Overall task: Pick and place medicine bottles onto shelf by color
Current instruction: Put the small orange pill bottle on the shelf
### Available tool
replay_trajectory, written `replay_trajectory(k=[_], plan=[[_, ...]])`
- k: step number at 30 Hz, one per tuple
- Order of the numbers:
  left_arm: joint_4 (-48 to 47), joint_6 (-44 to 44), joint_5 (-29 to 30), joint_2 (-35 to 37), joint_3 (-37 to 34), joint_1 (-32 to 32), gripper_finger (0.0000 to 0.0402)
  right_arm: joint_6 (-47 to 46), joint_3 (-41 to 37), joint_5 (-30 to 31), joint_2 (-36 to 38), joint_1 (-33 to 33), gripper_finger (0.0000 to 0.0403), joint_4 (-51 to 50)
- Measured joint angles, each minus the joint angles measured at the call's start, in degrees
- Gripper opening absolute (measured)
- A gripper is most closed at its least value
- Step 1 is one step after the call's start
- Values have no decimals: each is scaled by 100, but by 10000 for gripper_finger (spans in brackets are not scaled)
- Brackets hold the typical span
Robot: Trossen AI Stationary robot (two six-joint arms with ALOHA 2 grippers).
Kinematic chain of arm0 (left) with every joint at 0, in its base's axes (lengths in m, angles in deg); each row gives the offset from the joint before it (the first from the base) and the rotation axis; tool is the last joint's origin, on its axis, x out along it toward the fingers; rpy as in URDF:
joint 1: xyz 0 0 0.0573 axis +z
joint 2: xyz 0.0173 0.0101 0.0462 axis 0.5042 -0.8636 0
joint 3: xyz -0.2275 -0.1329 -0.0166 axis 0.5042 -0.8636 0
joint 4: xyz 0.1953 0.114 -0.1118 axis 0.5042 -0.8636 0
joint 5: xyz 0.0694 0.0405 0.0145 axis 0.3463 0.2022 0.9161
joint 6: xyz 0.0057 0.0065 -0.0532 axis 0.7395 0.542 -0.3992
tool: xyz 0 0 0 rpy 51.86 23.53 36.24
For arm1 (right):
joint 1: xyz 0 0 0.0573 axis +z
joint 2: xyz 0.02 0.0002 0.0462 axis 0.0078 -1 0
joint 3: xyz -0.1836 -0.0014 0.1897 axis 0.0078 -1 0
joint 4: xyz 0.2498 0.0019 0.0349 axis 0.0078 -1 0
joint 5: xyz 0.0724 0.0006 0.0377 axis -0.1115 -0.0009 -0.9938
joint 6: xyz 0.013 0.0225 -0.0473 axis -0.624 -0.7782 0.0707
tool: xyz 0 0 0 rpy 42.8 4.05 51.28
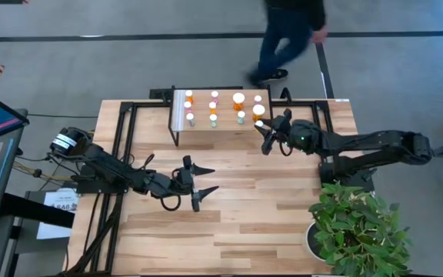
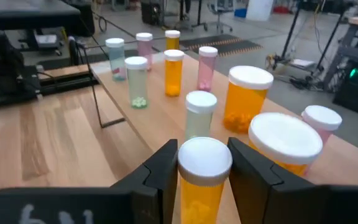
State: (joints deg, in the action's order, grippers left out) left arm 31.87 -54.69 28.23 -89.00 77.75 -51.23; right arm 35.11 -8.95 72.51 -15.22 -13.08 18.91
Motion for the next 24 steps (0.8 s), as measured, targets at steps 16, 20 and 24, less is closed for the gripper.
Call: replay_trajectory(k=[16,20,24], plan=[[-2,-18,-2,0,0,0,270,317,-932,-95,-2,-182,145,1796],[-2,-20,-3,0,0,0,270,317,-932,-95,-2,-258,149,1796],[-4,-20,-4,0,0,0,270,255,-932,-95,-2,-377,147,1798]])
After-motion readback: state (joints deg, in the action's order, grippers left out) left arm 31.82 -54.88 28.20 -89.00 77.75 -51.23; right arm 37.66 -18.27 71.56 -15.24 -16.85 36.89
